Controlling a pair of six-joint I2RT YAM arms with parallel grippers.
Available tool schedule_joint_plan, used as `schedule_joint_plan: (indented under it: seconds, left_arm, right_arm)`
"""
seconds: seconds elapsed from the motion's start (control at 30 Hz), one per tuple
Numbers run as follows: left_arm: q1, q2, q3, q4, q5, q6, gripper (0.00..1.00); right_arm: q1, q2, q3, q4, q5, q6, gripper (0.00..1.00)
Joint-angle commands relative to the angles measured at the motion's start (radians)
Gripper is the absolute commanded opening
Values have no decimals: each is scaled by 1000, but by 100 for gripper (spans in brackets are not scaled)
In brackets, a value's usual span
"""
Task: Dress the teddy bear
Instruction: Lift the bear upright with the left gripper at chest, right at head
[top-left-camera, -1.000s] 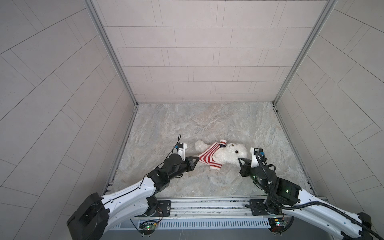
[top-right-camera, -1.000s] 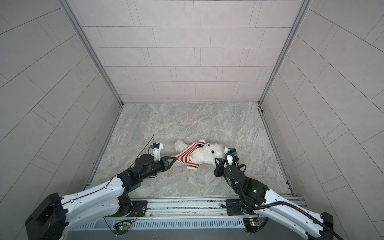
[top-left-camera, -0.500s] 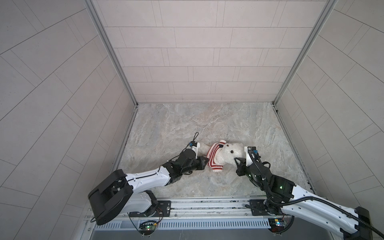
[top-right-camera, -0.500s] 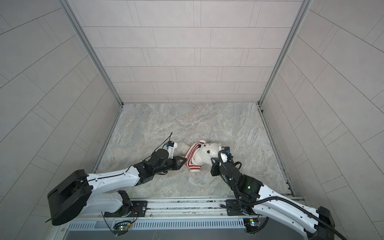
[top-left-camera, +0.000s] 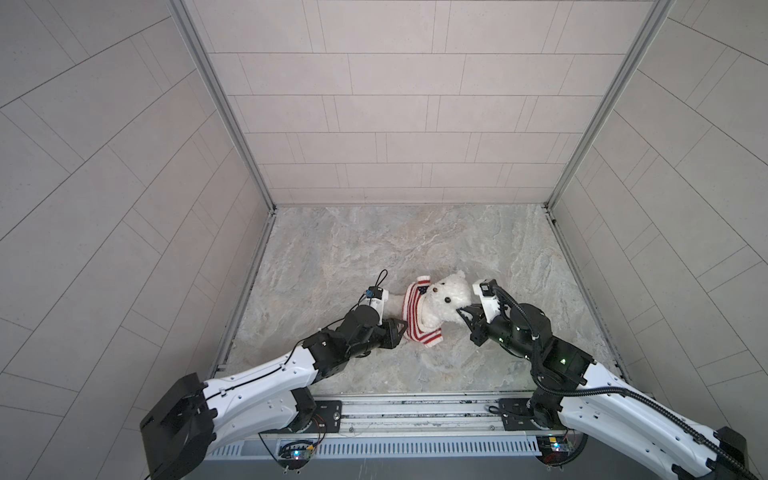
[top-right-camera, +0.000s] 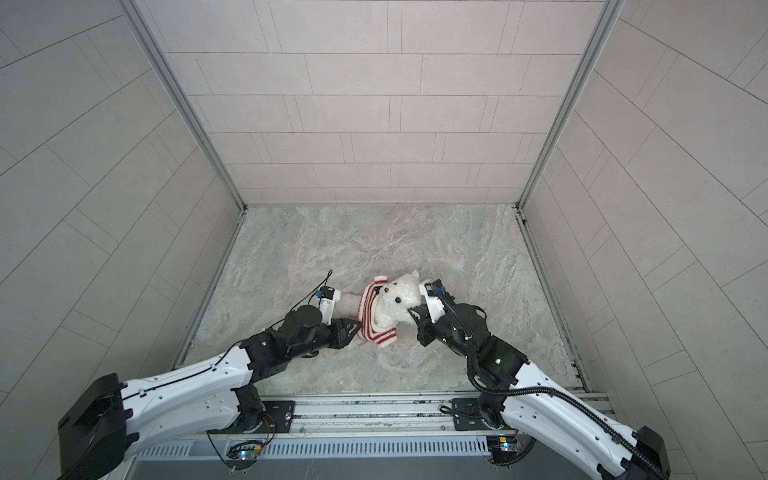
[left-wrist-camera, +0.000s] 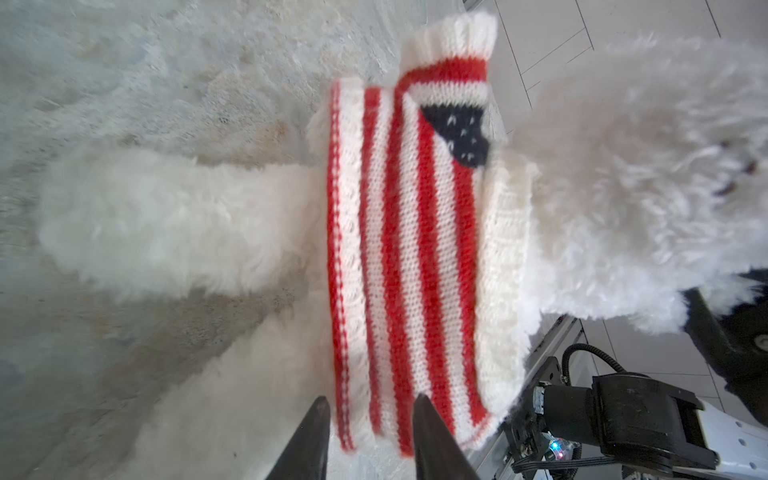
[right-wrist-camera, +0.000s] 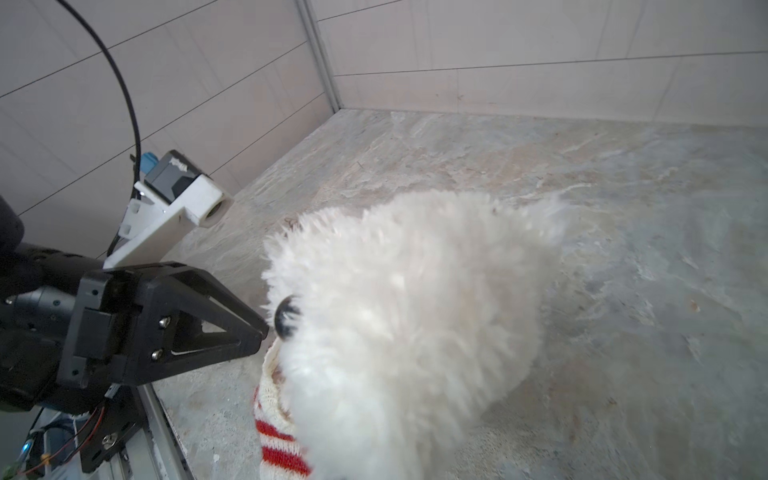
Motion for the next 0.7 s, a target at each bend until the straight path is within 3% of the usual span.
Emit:
schedule_joint_plan:
  seconds: [0.0,0.33,0.57,0.67]
  left_arm:
    - [-2,-46,58,-125,-34,84,38]
    - [-29,13,93,-71,14,85,35]
    - [-54,72,93,-25,23,66,34]
    - [-68,73,98,-18,26,65,37]
  right_arm:
    - [-19,34,41,40,-199,-148,0]
    - [-22,139,110,20,-246,-282,0]
    - [-22,177,129,20,-254,-303,0]
    - [-22,175,123,21,-236,-303,0]
